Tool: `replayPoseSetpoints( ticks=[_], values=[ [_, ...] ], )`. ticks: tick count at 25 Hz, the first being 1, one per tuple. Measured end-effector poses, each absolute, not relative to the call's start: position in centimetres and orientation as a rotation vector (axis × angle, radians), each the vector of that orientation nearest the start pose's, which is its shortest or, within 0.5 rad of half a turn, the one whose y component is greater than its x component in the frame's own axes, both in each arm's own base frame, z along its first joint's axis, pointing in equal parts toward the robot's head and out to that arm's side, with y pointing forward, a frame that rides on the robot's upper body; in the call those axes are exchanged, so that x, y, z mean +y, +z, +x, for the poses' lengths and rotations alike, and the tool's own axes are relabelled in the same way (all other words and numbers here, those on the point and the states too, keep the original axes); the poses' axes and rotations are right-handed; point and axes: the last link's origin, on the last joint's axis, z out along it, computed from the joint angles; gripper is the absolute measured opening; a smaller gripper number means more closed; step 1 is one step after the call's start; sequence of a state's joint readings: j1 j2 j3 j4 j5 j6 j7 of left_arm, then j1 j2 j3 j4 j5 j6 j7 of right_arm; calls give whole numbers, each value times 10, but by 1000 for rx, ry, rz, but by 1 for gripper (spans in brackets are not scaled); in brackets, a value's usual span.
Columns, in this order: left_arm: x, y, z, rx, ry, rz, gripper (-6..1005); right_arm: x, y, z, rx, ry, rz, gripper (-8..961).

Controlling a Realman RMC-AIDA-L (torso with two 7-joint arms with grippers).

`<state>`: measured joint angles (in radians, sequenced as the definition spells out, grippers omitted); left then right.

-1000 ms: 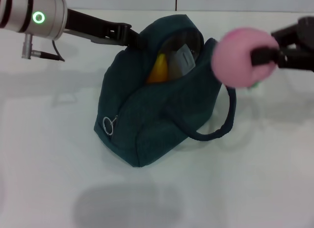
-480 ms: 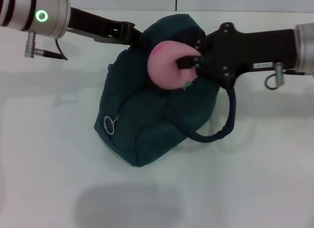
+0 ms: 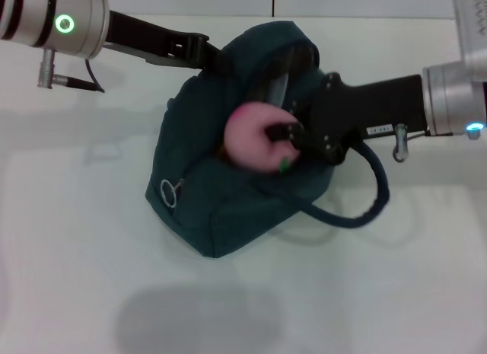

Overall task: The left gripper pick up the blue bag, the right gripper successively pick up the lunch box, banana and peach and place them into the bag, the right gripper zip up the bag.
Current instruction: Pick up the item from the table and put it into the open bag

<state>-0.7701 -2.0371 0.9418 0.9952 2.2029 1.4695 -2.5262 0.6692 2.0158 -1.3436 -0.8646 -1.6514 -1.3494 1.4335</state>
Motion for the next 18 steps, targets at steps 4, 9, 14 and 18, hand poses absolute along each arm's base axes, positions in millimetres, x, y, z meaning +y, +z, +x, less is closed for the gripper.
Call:
replayPoseSetpoints(
  ticks=[4,9,14,18],
  values=[
    [408,30,-158,-1374,-335,-2557,78,366,-29,143,103,447,-3045,42],
    [409,31,-158,-1373,-334,-2554,79,356,-2,139,140,485,-3100,45],
    [408,30,-158,-1373,-330,-2554,79,358,42,144,136,614,-2929,48],
    [409,31,-159,-1374,-332,-2551,79,356,57,141,71,733,-2844,50]
  ],
)
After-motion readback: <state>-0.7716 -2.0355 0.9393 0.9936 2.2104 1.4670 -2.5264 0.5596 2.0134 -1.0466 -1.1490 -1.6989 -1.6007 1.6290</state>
